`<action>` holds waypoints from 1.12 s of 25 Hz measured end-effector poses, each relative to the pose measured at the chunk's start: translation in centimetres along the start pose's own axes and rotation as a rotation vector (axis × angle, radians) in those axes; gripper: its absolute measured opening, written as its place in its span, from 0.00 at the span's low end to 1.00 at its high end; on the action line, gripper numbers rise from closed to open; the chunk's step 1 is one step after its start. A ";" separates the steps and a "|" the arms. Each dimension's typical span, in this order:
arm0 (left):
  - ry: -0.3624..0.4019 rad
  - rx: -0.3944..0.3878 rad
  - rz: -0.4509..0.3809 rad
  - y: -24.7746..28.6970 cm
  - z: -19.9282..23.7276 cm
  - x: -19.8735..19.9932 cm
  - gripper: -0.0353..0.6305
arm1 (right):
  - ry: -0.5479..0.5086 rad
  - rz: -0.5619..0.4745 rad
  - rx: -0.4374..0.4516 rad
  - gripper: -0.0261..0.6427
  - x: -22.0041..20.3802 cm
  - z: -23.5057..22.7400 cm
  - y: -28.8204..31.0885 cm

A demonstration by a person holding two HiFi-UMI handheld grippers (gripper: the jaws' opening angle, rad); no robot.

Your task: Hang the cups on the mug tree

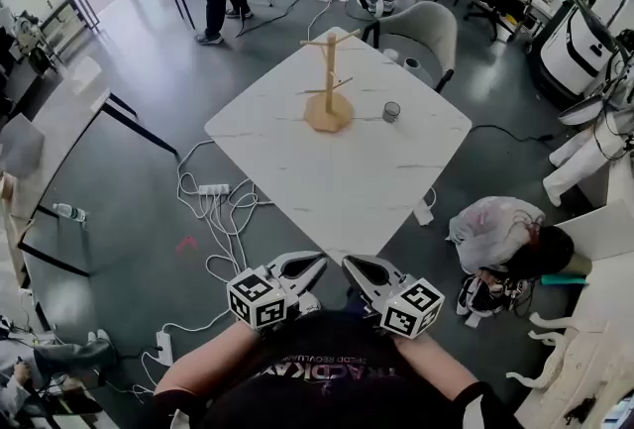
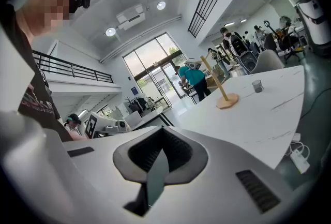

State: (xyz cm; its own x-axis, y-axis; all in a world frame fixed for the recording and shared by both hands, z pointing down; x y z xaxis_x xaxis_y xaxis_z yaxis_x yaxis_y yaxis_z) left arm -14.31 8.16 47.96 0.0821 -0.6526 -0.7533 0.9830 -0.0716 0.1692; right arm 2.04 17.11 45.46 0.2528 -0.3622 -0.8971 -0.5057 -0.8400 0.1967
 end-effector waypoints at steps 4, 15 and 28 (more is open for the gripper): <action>-0.001 0.004 -0.001 0.0 0.0 -0.1 0.05 | 0.002 0.007 0.013 0.06 -0.1 0.0 0.1; -0.007 0.011 -0.005 -0.2 0.4 0.1 0.05 | 0.003 0.017 0.009 0.06 0.2 -0.4 0.8; 0.005 -0.003 0.010 1.4 -0.1 0.4 0.05 | -0.030 -0.041 -0.055 0.05 1.7 -2.9 -1.0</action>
State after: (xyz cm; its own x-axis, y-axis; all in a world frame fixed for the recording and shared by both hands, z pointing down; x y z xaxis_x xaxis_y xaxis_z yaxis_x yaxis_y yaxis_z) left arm -12.88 7.89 47.82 0.0928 -0.6492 -0.7549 0.9825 -0.0631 0.1750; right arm 5.32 16.19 44.89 0.2467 -0.3156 -0.9163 -0.4489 -0.8752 0.1806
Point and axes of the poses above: the fingertips, and each gripper's own axes: y forward along the fingers, z to its left, x out of its top, the point moved 9 cm from there along -y, backward along the fingers, and after that the axes turned 8 degrees about -y, right-handed, at the moved point
